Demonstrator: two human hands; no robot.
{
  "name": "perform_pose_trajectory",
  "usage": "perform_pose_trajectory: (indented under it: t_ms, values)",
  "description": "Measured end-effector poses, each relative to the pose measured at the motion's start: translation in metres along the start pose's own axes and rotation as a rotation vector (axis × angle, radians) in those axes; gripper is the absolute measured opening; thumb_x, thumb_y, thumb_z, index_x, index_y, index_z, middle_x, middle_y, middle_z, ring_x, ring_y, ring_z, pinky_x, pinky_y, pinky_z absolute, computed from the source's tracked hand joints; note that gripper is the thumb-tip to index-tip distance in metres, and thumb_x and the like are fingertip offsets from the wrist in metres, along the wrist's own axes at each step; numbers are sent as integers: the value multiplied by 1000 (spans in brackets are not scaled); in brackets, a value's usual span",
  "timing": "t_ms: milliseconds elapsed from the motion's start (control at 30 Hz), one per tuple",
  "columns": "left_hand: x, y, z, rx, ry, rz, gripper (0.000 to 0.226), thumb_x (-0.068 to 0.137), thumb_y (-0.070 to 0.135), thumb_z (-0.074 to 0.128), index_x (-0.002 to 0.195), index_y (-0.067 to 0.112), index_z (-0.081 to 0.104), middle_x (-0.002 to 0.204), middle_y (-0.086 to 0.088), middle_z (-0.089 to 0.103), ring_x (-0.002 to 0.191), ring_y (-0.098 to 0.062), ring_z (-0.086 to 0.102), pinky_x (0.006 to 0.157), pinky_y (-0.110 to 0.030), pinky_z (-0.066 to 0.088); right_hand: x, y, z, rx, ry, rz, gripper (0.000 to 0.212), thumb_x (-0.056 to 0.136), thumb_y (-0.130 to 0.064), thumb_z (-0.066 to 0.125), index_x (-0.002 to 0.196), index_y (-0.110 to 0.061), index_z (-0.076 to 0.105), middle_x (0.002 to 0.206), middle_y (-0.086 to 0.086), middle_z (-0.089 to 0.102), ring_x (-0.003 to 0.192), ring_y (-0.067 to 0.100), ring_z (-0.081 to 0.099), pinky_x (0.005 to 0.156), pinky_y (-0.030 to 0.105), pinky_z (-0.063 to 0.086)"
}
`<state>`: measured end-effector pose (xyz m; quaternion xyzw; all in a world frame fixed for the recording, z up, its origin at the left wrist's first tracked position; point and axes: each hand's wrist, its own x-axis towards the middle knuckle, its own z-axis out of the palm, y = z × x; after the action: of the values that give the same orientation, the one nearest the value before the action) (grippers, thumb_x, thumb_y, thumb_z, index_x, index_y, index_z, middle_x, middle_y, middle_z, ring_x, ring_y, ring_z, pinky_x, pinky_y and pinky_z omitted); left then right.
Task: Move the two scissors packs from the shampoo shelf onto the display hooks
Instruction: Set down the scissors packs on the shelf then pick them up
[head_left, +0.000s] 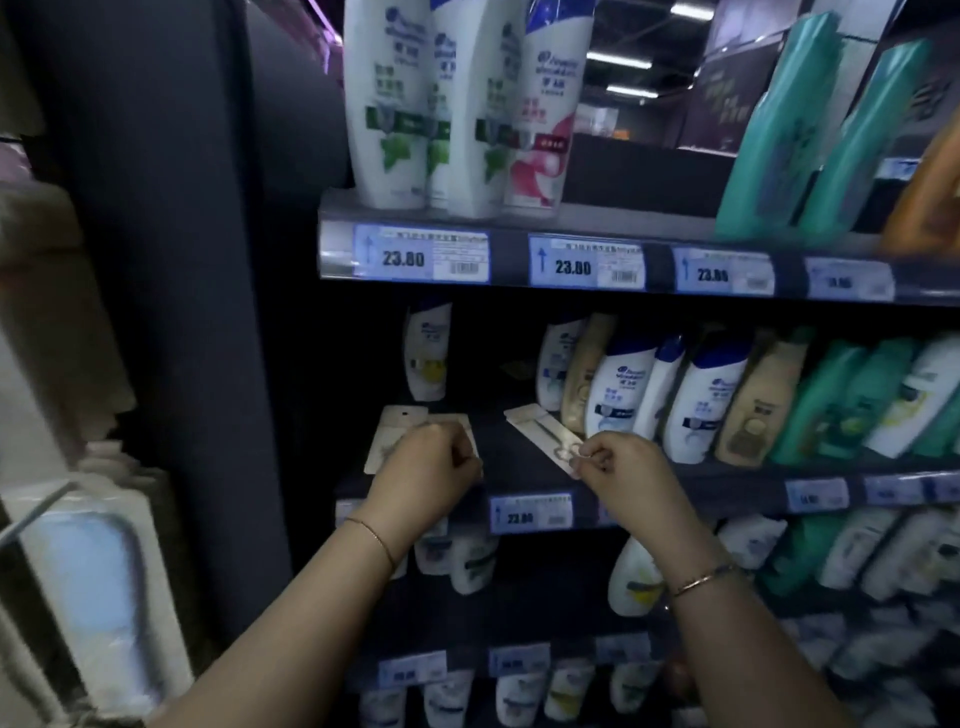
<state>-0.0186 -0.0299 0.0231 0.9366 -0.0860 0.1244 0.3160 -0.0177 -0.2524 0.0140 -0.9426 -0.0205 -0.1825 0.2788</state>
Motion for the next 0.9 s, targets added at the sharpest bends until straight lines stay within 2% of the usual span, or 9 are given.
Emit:
perform_pose_trajectory:
  t_ms: [100, 233, 300, 567, 700, 800, 900]
  values:
    - [13, -5, 16, 6, 44, -77, 17, 77, 33, 70, 73, 17, 63, 79, 1, 64, 81, -20, 62, 65, -30, 45, 17, 13, 11, 13, 40, 16, 22, 86, -23, 70, 96, -3, 72, 98, 15, 70, 90, 28, 64, 79, 37, 52]
    - [20, -16, 26, 59, 60, -144, 28, 77, 46, 70, 91, 22, 67, 98, -1, 65, 98, -22, 60, 87, -39, 49, 24, 16, 24, -11, 90, 45, 30, 81, -36, 72, 87, -7, 74, 87, 12, 70, 85, 30, 64, 73, 39, 53]
    - [22, -19, 28, 49, 52, -163, 35, 74, 48, 73, 98, 23, 67, 102, -2, 64, 102, -23, 59, 90, -41, 48, 25, 16, 29, 22, 98, 67, 33, 78, -39, 74, 86, -7, 74, 87, 13, 68, 85, 30, 61, 75, 42, 53]
    - [27, -25, 33, -46, 64, -204, 47, 64, 47, 82, 100, 22, 63, 101, -1, 67, 99, -23, 61, 86, -40, 50, 31, 18, 36, 67, 113, 73, 34, 68, -31, 83, 82, -2, 72, 83, 15, 68, 81, 31, 61, 68, 37, 48]
    - [30, -27, 36, 5, 60, -204, 51, 65, 48, 80, 107, 25, 61, 106, 1, 65, 106, -25, 58, 89, -38, 47, 30, 14, 41, 100, 109, 87, 44, 68, -32, 83, 101, -7, 70, 96, 13, 69, 91, 30, 62, 79, 41, 52]
    - [31, -27, 38, 13, 75, -203, 47, 66, 49, 78, 105, 28, 60, 104, 5, 65, 105, -22, 56, 86, -35, 42, 30, 13, 42, 113, 96, 89, 46, 68, -34, 83, 105, -9, 69, 100, 13, 68, 96, 30, 61, 84, 44, 51]
    - [32, -27, 40, 17, 91, -201, 50, 65, 49, 78, 106, 28, 60, 106, 2, 65, 103, -23, 58, 82, -34, 42, 31, 12, 41, 113, 92, 94, 47, 67, -32, 84, 106, -9, 69, 101, 14, 67, 98, 31, 60, 86, 45, 50]
